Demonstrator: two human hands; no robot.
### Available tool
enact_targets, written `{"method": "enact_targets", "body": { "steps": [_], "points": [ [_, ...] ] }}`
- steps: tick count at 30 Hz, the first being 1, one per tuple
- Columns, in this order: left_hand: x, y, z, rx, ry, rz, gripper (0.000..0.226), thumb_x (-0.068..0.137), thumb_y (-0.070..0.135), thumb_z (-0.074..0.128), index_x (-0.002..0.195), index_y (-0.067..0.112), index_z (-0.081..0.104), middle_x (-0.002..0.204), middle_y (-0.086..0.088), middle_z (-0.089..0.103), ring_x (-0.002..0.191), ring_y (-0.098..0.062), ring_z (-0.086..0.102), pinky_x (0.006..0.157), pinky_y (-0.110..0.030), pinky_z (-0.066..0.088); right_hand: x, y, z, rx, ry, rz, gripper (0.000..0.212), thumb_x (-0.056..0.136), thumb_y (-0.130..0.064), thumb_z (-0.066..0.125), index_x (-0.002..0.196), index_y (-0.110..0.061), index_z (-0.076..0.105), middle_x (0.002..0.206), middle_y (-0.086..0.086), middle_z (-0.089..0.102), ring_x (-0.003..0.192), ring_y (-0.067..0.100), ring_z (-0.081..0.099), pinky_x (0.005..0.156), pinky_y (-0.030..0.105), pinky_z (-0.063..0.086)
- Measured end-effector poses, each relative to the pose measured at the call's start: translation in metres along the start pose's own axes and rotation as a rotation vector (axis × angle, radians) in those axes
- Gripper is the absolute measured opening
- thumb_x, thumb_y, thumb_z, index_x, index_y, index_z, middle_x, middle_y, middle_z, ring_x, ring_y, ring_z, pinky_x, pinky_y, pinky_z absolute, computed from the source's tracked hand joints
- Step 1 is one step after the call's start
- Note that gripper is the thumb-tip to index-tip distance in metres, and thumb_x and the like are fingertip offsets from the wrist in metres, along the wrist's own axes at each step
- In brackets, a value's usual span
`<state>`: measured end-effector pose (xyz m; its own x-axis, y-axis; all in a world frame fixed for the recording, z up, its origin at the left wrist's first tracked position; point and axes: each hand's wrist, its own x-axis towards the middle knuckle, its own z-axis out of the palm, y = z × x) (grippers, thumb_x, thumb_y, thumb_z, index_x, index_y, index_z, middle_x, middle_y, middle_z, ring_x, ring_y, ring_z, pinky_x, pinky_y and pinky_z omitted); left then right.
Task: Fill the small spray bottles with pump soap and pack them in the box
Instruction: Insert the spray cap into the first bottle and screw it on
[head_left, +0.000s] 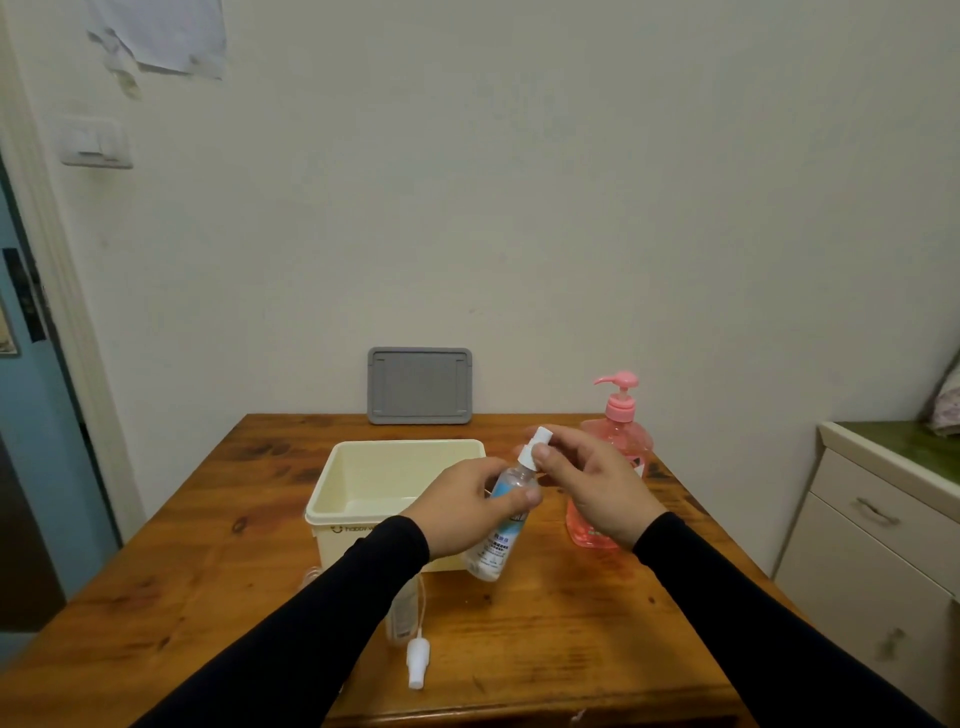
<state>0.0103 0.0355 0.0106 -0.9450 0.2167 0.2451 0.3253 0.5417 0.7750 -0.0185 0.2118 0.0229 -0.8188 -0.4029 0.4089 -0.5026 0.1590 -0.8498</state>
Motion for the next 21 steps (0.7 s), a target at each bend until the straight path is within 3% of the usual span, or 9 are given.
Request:
{"method": "enact_targets", "body": {
  "steps": [3,6,12,21],
  "points": [
    [-0.001,-0.001,-0.002,-0.007,-0.036,-0.001,0.036,0.083,0.057,0.058,0.109,0.032,0.059,0.098,0.015,0.064,0.087,-0.004,0.063,0.075,-0.021,0.053,0.001,-0.001,-0.003,-0.019,-0.070,0.022,0.027,0.097,-0.026,0.047,0.123,-0.025,0.055,0.111,-0.001,0.068,0.104,0.012,0.062,0.088,0.031,0.053],
    [-0.001,0.000,-0.001,-0.013,-0.023,0.011,0.037,0.083,0.058,0.057,0.109,0.033,0.059,0.098,0.017,0.063,0.087,-0.003,0.062,0.074,-0.020,0.053,-0.001,-0.001,-0.003,0.037,-0.066,0.027,0.025,0.096,-0.027,0.049,0.120,-0.029,0.056,0.111,-0.001,0.068,0.105,0.012,0.062,0.089,0.034,0.053],
    [-0.003,0.001,-0.002,-0.025,-0.027,0.013,0.025,0.083,0.057,0.058,0.100,0.038,0.058,0.091,0.016,0.064,0.083,0.000,0.063,0.070,-0.016,0.051,-0.004,-0.002,-0.005,0.068,-0.066,0.027,0.025,0.096,-0.023,0.050,0.119,-0.019,0.058,0.112,0.002,0.068,0.107,0.017,0.062,0.092,0.044,0.051],
    [-0.004,0.004,-0.004,-0.114,-0.130,-0.015,0.030,0.086,0.051,0.058,0.106,0.029,0.061,0.096,0.009,0.068,0.086,-0.004,0.066,0.078,-0.022,0.054,-0.005,-0.004,-0.012,0.169,-0.176,0.045,0.027,0.093,-0.028,0.050,0.119,-0.023,0.056,0.117,-0.001,0.067,0.111,0.017,0.061,0.090,0.033,0.051]
  ]
}}
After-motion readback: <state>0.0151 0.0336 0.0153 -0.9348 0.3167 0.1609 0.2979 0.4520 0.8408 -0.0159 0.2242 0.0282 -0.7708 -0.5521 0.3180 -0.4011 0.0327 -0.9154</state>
